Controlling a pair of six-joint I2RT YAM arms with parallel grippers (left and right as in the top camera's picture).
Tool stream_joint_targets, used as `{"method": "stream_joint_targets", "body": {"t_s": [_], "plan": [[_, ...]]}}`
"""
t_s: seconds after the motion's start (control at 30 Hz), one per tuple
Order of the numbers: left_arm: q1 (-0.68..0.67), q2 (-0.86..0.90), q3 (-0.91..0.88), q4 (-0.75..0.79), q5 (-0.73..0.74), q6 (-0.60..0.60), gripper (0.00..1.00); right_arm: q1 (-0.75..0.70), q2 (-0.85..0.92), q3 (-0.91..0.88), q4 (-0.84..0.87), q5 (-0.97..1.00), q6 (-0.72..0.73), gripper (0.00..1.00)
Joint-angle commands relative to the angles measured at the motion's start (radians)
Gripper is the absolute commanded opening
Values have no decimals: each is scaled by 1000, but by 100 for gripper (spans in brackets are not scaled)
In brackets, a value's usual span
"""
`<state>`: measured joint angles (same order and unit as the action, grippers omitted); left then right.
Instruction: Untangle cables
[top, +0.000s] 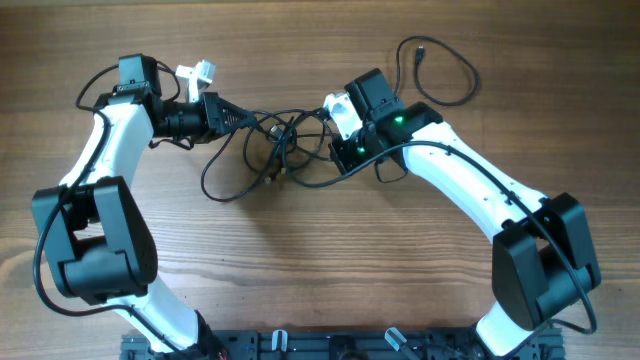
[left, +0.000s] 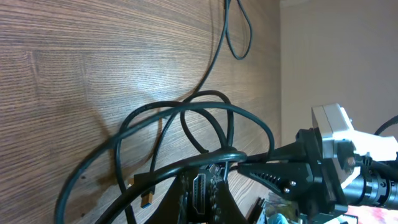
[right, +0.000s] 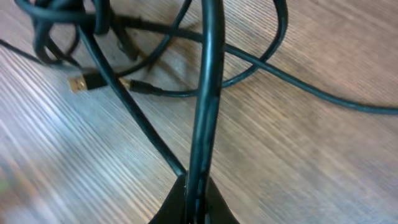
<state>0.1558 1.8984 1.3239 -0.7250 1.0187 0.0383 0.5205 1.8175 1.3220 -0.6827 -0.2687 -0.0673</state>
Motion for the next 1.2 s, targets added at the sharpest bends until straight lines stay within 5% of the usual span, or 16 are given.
{"method": "stream_joint_targets", "body": {"t_s": [0.0,0.23,0.4,0.57,0.7,1.03,1.17], "plan": [[56,-4,16,26,-52,-2,4,-38,-2,-40,-18,417,-3,4],[56,-4,16,27,-52,-2,4,-38,-2,-40,44,399,177,4],[56,-4,16,27,-52,-2,4,-38,-2,-40,-4,-134,-190,4],[56,-4,16,26,-52,-2,4,-47,-2,-50,-22,226,-124,4],[56,-4,16,27,-52,-2,4,-90,5,-59,-13,537,138,4],[56,-4,16,26,-91,-7,4,-194,10,-70,-35,479,322,4],[56,-4,16,31,-235,-135,4,-214,10,-70,-44,482,342,4]]}}
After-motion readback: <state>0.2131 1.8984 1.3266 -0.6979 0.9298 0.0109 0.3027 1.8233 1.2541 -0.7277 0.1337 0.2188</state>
